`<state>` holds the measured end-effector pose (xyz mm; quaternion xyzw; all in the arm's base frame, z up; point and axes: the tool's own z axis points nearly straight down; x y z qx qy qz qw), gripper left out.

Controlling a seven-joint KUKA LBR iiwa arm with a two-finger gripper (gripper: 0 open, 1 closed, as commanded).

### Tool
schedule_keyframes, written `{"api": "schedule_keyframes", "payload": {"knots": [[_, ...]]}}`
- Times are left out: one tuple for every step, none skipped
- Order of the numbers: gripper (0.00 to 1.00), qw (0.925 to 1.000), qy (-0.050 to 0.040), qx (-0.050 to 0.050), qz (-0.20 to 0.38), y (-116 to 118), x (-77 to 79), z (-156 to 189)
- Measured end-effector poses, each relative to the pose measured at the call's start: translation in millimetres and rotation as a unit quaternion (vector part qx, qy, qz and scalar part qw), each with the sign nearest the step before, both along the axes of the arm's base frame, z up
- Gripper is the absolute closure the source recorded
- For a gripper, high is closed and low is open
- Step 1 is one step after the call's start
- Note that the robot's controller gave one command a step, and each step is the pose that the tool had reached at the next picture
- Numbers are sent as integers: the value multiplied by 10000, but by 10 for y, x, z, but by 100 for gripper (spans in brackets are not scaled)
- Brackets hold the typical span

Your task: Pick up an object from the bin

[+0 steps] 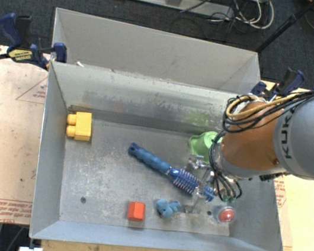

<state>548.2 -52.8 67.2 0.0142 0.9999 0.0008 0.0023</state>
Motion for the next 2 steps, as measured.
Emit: {"api": "schedule_keyframes", "payload": {"knots": [[100, 10000, -5, 0, 1, 2, 4, 1], [100, 10000, -23, -10, 4, 1, 25, 1269]]}}
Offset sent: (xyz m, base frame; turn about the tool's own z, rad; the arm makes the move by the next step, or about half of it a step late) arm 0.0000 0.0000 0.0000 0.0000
